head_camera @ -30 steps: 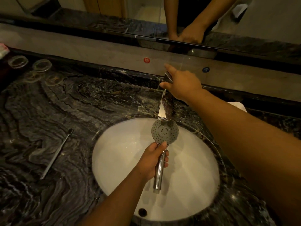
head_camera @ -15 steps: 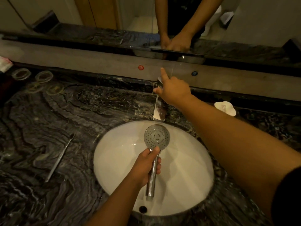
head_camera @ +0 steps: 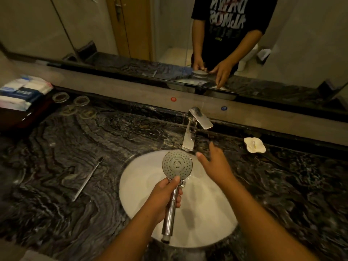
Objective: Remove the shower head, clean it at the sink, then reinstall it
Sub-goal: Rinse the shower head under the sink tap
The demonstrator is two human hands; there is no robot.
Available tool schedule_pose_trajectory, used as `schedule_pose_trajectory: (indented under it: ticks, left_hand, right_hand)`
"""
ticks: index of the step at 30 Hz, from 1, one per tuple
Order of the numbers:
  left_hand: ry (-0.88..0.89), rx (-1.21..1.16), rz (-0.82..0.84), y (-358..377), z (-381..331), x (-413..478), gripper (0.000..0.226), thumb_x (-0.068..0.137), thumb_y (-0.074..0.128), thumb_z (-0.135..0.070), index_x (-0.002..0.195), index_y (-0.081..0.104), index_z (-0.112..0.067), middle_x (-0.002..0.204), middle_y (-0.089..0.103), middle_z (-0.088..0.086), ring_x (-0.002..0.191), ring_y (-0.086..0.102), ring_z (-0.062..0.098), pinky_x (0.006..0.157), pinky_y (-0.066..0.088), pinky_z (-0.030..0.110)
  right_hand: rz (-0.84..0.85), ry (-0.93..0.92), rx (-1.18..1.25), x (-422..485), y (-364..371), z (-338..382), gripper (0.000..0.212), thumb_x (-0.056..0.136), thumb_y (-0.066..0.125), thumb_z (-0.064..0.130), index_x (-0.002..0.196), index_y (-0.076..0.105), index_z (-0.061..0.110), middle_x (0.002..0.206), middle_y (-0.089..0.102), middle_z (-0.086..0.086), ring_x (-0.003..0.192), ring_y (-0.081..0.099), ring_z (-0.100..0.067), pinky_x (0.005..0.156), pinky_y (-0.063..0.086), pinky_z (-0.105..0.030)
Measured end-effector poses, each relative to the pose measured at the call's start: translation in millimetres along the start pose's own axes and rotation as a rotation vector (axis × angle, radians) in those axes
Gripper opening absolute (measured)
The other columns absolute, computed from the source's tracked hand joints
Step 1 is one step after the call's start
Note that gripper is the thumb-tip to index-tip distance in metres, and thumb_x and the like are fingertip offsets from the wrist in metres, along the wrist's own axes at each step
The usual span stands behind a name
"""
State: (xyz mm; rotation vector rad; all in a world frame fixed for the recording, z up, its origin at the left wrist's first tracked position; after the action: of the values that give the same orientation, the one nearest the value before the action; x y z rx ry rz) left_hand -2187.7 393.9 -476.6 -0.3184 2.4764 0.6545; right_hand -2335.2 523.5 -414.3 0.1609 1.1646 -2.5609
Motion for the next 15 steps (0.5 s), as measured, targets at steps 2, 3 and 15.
schedule_pose_trajectory:
  ticks: [2,3,15]
  left_hand:
    - [0.016,0.003,0.020,4.6,-4.6,-0.6,0.031,0.094,0.062,-0.035,0.107,0.063,-0.007,0.077,0.064,0.010,0.059,0.056,0.017,0.053,0.049,0.029]
    - [0.028,0.001,0.023,6.4,-8.8,-2.7,0.031,0.094,0.062,-0.035,0.108,0.063,-0.007,0.077,0.064,0.010,0.059,0.056,0.017,0.053,0.049,0.029]
    - [0.110,-0.058,0.092,42.1,-41.0,-24.5,0.037,0.097,0.054,-0.041,0.113,0.072,-0.013,0.082,0.065,0.013,0.063,0.059,0.019,0.055,0.051,0.031]
  right_hand:
    - [0.039,0.080,0.163,-21.9,15.0,-15.1,0.056,0.100,0.054,0.044,0.142,0.051,0.008,0.145,0.053,-0.018,0.131,0.053,-0.034,0.107,0.046,-0.052]
    - [0.055,0.084,0.236,-32.9,21.3,-16.6,0.043,0.100,0.054,0.041,0.125,0.063,0.007,0.130,0.064,-0.018,0.117,0.062,-0.033,0.100,0.051,-0.053]
    - [0.390,0.042,0.956,-77.3,53.1,21.0,0.025,0.100,0.060,0.027,0.116,0.067,0.009,0.081,0.064,-0.008,0.065,0.060,-0.017,0.065,0.055,-0.035]
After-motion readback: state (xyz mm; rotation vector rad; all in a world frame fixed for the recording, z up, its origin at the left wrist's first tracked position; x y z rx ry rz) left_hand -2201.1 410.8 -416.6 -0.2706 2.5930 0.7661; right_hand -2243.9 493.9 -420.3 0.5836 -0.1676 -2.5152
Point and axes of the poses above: each hand's wrist, its own x-axis towards the middle knuckle, its own y-axis out of the palm, z = x × y, the point moved 9 cm from there along x, towards the middle knuckle
